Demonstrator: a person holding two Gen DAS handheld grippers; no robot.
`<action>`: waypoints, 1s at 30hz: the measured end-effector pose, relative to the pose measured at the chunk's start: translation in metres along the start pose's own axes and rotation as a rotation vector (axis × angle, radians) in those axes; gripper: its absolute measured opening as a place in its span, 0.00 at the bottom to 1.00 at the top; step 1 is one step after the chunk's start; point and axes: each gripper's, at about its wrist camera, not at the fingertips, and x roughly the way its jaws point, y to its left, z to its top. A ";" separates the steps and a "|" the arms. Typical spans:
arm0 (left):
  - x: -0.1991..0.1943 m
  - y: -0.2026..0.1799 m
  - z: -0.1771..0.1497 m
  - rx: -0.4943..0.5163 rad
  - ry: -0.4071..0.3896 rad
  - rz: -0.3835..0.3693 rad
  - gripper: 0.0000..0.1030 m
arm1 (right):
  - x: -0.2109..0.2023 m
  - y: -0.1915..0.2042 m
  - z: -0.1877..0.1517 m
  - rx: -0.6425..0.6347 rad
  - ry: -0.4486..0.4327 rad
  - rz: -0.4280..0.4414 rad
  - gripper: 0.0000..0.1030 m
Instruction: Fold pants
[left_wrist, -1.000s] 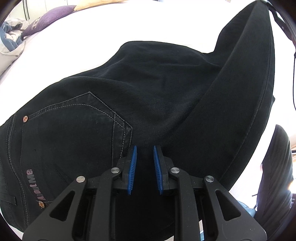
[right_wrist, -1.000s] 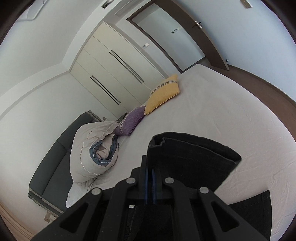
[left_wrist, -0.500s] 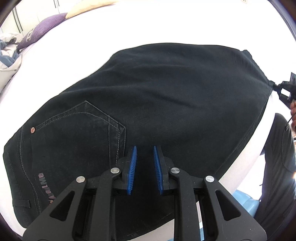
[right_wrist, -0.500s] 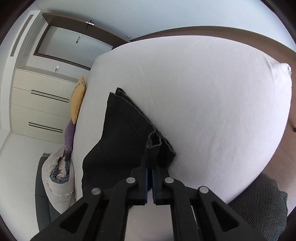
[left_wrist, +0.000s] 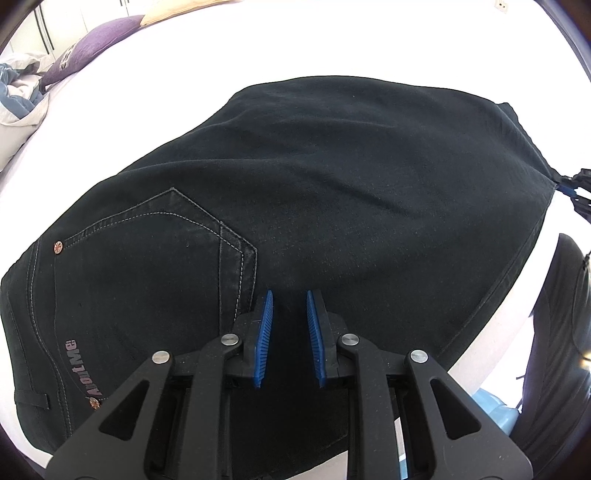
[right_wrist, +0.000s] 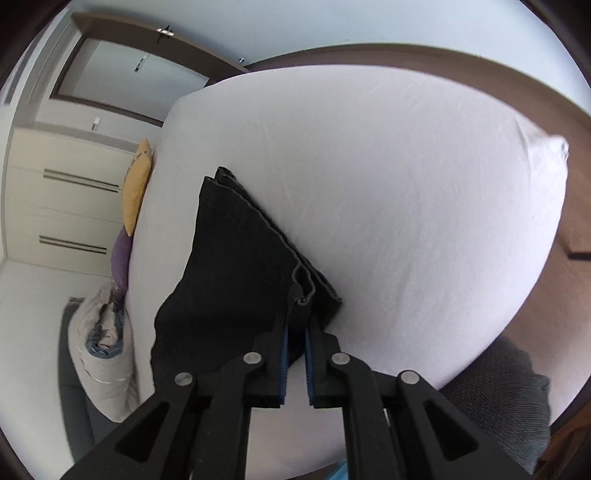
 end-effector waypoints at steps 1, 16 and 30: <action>-0.001 0.000 0.000 0.001 -0.002 0.002 0.18 | -0.007 0.002 0.000 -0.012 -0.007 -0.024 0.21; -0.005 -0.005 -0.002 0.002 0.000 0.020 0.18 | 0.024 0.153 0.018 -0.410 0.143 0.242 0.27; -0.004 0.001 -0.004 -0.010 -0.010 0.002 0.18 | 0.140 0.115 0.050 -0.235 0.026 0.056 0.00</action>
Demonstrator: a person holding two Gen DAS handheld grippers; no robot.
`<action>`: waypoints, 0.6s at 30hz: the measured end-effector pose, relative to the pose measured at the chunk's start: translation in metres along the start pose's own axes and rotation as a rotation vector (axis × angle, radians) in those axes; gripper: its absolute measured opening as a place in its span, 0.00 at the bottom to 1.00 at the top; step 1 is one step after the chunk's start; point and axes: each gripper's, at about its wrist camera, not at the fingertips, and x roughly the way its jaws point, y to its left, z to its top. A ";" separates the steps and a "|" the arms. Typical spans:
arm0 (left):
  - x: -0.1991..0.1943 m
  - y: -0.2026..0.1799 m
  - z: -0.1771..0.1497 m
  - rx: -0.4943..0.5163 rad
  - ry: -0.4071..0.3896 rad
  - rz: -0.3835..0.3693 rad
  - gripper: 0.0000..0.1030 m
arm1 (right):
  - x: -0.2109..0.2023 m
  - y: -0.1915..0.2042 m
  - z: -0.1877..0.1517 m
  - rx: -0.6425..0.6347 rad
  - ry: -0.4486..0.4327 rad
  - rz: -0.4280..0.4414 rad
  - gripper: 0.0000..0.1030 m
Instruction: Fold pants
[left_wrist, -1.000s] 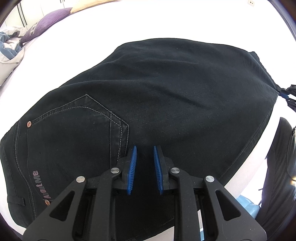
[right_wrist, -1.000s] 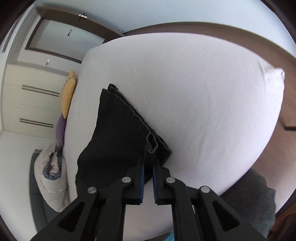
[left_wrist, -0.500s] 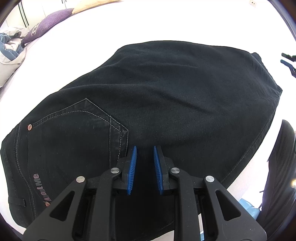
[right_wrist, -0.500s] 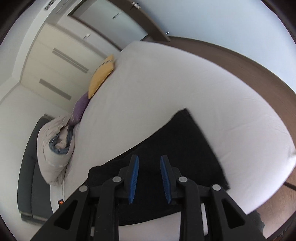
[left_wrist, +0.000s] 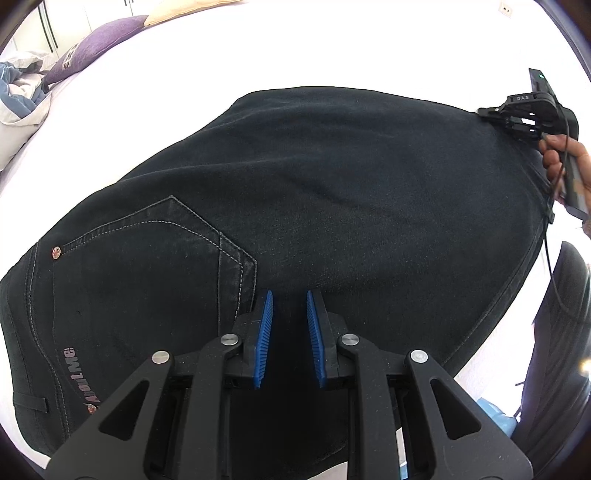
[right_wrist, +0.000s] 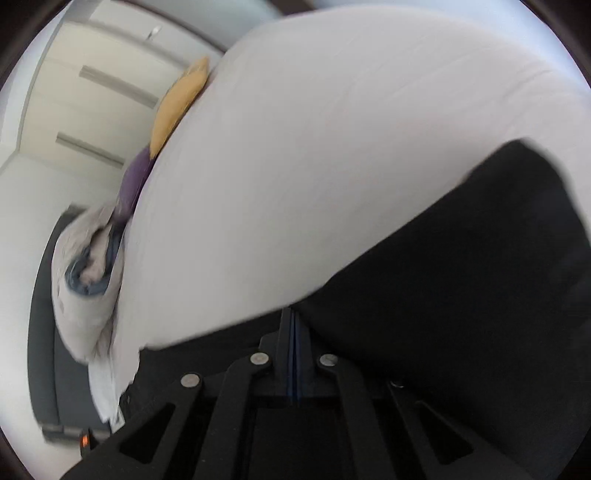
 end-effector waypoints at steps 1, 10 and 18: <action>-0.001 0.001 0.000 0.000 -0.001 0.001 0.18 | -0.010 -0.001 0.003 -0.009 -0.057 -0.071 0.00; -0.004 0.000 -0.002 -0.006 -0.020 0.003 0.18 | -0.045 0.023 -0.046 -0.175 0.023 -0.133 0.45; -0.009 0.014 -0.009 -0.025 -0.035 -0.028 0.18 | -0.101 -0.052 -0.036 0.016 -0.082 -0.333 0.03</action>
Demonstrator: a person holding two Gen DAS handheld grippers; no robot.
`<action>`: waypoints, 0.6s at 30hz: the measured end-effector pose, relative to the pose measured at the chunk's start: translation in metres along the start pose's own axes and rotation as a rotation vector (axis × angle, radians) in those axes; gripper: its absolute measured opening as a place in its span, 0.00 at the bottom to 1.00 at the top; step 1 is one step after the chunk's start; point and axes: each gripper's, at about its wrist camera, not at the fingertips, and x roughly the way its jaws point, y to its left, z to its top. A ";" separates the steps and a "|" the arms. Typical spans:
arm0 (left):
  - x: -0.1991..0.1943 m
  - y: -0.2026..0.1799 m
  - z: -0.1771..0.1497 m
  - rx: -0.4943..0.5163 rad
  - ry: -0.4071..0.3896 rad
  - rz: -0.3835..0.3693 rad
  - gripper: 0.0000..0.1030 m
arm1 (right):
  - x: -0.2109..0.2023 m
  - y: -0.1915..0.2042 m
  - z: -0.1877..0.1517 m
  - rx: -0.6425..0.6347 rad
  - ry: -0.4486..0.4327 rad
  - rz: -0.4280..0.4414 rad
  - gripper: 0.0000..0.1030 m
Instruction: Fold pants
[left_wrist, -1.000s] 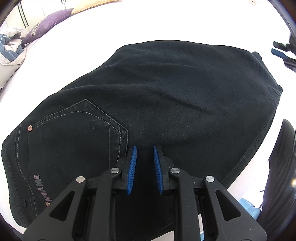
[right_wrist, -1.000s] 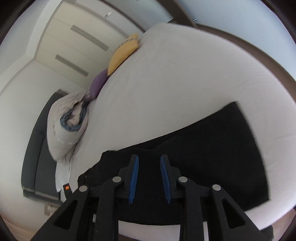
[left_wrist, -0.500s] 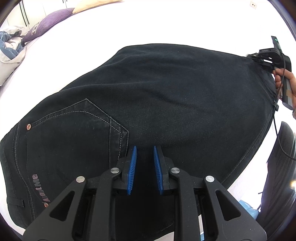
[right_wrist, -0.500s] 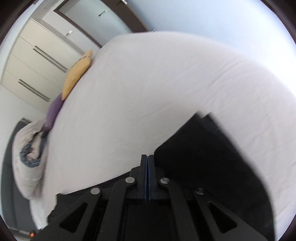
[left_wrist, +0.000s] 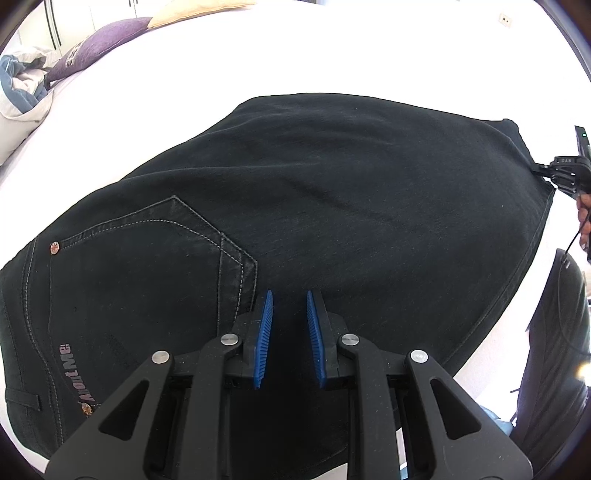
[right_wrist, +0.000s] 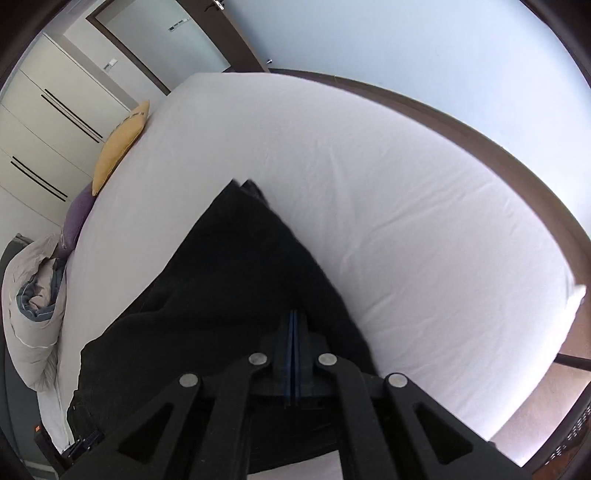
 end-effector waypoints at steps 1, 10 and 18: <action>0.000 0.001 0.000 -0.005 -0.001 0.002 0.18 | -0.009 0.008 0.004 -0.017 -0.030 -0.069 0.12; -0.003 -0.008 0.003 -0.013 -0.014 0.005 0.18 | 0.026 0.214 -0.051 -0.337 0.327 0.664 0.43; -0.008 0.005 -0.005 -0.031 -0.025 -0.015 0.18 | 0.131 0.240 -0.056 -0.281 0.404 0.560 0.00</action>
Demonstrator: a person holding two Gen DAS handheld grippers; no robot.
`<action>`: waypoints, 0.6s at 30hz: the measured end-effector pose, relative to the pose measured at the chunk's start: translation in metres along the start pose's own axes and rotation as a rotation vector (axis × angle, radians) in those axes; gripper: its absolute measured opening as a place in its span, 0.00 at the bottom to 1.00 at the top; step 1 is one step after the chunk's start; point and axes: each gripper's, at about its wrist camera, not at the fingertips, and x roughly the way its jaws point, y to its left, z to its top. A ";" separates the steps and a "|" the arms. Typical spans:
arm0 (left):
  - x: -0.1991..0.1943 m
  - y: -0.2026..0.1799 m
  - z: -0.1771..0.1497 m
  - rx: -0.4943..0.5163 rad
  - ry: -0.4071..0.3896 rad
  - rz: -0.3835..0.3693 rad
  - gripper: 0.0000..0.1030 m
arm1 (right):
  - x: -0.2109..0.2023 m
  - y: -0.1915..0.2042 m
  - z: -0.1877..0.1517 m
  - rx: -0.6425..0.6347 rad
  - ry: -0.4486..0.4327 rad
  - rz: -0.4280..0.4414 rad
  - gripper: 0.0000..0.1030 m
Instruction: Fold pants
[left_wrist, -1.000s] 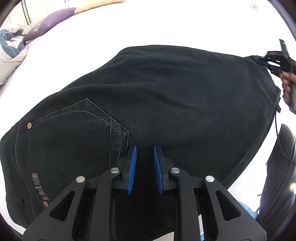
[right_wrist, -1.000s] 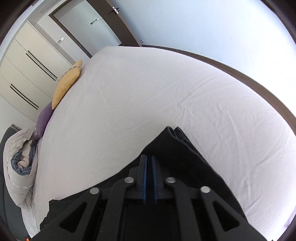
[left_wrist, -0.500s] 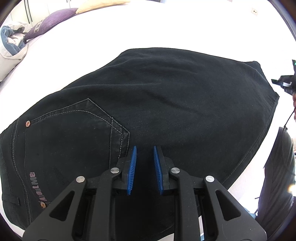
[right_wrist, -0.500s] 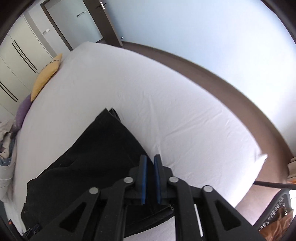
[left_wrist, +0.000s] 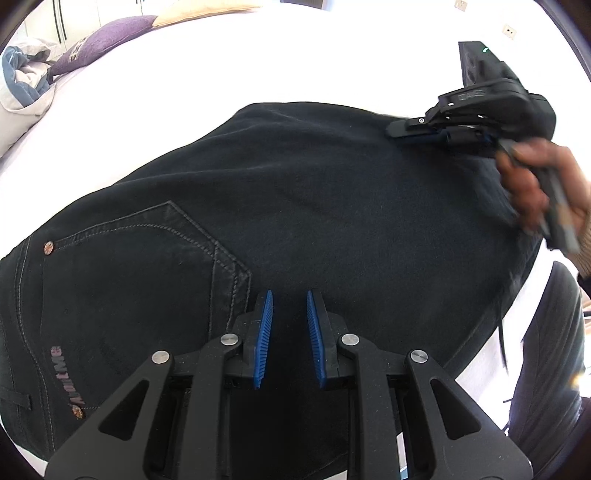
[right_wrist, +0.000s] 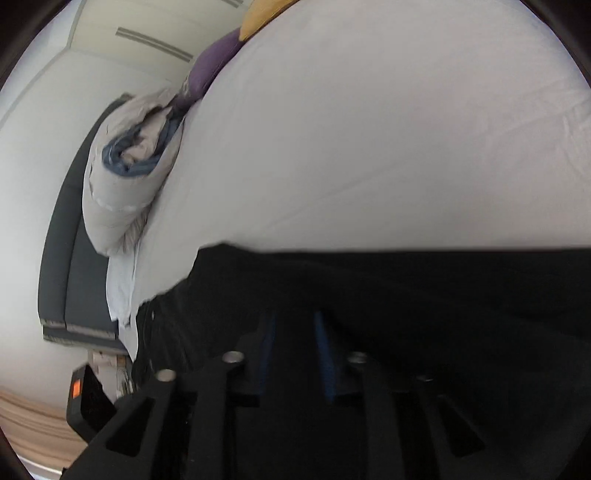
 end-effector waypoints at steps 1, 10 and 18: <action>-0.002 0.003 -0.003 -0.007 -0.005 -0.004 0.18 | -0.015 -0.012 0.006 0.051 -0.069 -0.028 0.00; -0.014 -0.003 0.001 -0.049 -0.064 -0.047 0.18 | 0.006 0.095 -0.020 -0.222 0.057 0.083 0.46; -0.011 -0.018 -0.016 0.004 -0.018 -0.033 0.18 | -0.061 -0.032 -0.043 0.024 0.010 -0.045 0.01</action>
